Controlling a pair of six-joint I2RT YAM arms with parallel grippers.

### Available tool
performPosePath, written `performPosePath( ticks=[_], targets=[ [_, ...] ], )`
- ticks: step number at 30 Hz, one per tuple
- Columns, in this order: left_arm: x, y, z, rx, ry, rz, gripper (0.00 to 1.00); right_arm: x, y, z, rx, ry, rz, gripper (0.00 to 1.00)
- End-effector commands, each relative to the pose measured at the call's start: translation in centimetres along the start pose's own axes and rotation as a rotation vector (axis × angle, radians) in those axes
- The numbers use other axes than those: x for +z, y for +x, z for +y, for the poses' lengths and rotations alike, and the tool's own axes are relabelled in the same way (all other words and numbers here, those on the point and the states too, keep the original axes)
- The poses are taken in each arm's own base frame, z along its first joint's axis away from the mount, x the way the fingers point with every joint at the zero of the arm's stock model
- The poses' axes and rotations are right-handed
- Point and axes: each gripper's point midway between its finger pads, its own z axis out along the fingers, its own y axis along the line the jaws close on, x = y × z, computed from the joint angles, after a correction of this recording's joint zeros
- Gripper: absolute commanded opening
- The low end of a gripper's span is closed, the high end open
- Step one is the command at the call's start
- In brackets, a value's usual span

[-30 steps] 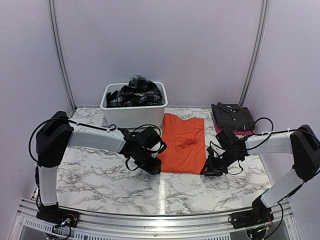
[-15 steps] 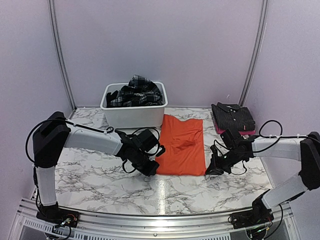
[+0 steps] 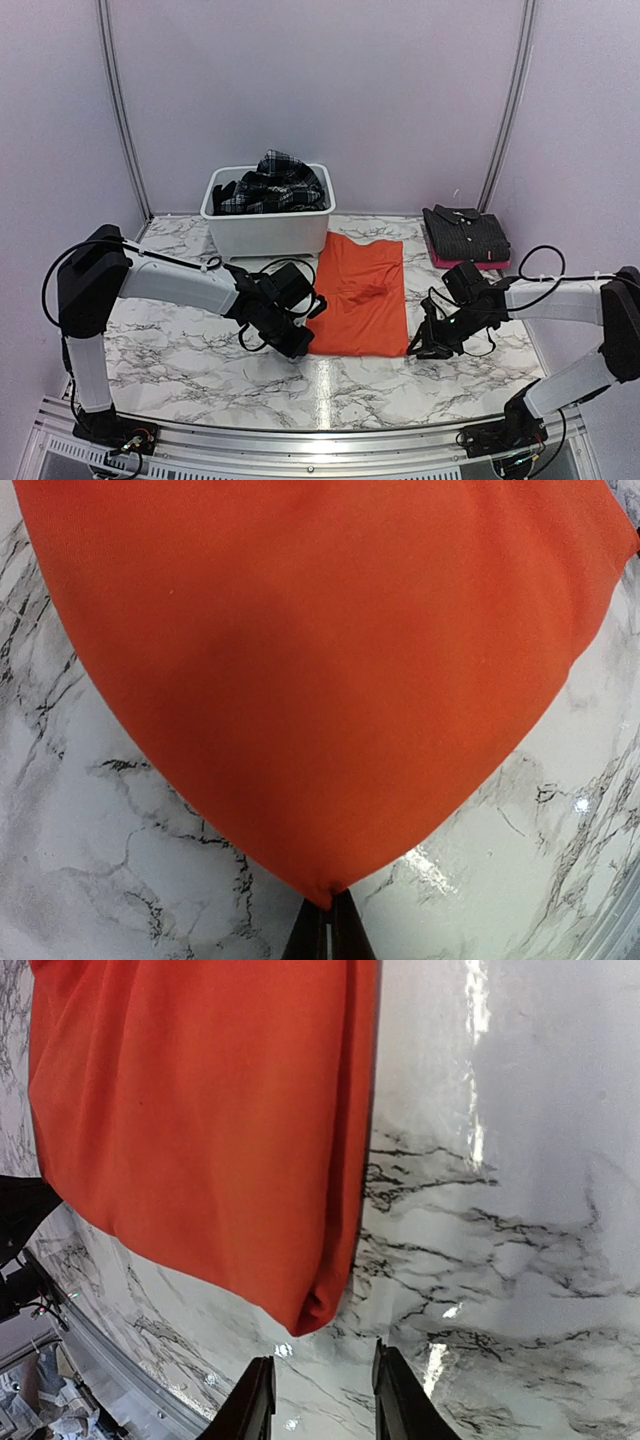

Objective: Fold and stack the mixed laundry pile
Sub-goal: Smooth out the 2/3-rectangle-folded T-shirt at the center of the board, then pick up the 2/3-rectangle-folded T-shirt from the center of the board.

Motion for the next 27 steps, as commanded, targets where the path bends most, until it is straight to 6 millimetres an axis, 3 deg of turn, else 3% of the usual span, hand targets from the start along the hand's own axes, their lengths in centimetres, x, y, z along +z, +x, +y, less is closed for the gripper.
performPosePath(
  ticks=[1,7,10,16,23,27],
  targets=[
    [-0.4,-0.4,-0.5,0.004,0.0,-0.003,0.0,0.7,-1.6,1.9,-0.024,-0.051,-0.024,0.31],
    [-0.3,-0.6,-0.4,0.009,-0.006,-0.006,0.0,2.4,-1.8,1.0,-0.017,-0.012,0.008,0.28],
    [-0.5,-0.4,-0.6,0.009,-0.004,-0.005,0.0,2.4,-1.2,0.7,-0.012,-0.006,0.026,0.0],
    [-1.2,1.4,-2.1,0.032,0.011,0.012,0.0,0.3,1.0,0.4,0.008,0.004,0.025,0.0],
    [-1.7,5.5,-5.0,0.031,0.033,0.063,0.0,-0.1,6.1,-0.1,0.051,-0.024,0.087,0.0],
    [-2.2,7.9,-5.4,-0.018,0.027,0.081,0.0,-1.0,8.2,-1.1,0.08,-0.019,0.09,0.0]
  ],
)
